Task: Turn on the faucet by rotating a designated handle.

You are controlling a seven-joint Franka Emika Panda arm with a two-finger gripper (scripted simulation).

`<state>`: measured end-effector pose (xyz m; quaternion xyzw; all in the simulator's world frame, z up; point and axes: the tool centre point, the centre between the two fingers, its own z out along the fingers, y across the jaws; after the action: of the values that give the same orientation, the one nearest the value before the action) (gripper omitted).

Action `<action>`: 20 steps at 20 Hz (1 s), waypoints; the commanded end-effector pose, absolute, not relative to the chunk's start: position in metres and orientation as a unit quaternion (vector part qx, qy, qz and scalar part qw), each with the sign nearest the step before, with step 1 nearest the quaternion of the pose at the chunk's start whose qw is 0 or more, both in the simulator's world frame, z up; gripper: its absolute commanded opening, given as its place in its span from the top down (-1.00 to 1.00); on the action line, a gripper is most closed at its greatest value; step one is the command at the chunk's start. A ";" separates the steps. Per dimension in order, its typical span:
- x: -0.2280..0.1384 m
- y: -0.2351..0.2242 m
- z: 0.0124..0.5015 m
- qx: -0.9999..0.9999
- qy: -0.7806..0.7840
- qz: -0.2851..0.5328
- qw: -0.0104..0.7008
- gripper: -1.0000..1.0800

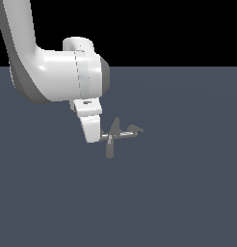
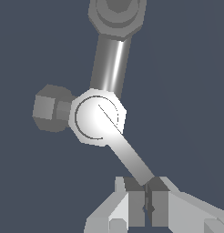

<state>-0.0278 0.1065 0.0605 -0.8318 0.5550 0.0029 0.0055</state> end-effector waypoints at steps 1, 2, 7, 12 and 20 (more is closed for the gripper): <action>-0.029 0.071 0.061 -0.820 0.572 0.000 0.000 1.00; -0.029 0.071 0.061 -0.820 0.572 0.000 0.000 1.00; -0.022 0.071 0.060 -0.827 0.563 0.003 0.002 1.00; -0.012 0.042 0.061 -0.821 0.571 0.000 0.000 1.00; 0.000 0.060 0.060 -0.831 0.556 0.006 0.001 1.00</action>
<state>-0.0135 0.0912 0.0602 -0.8439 0.5364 0.0130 0.0025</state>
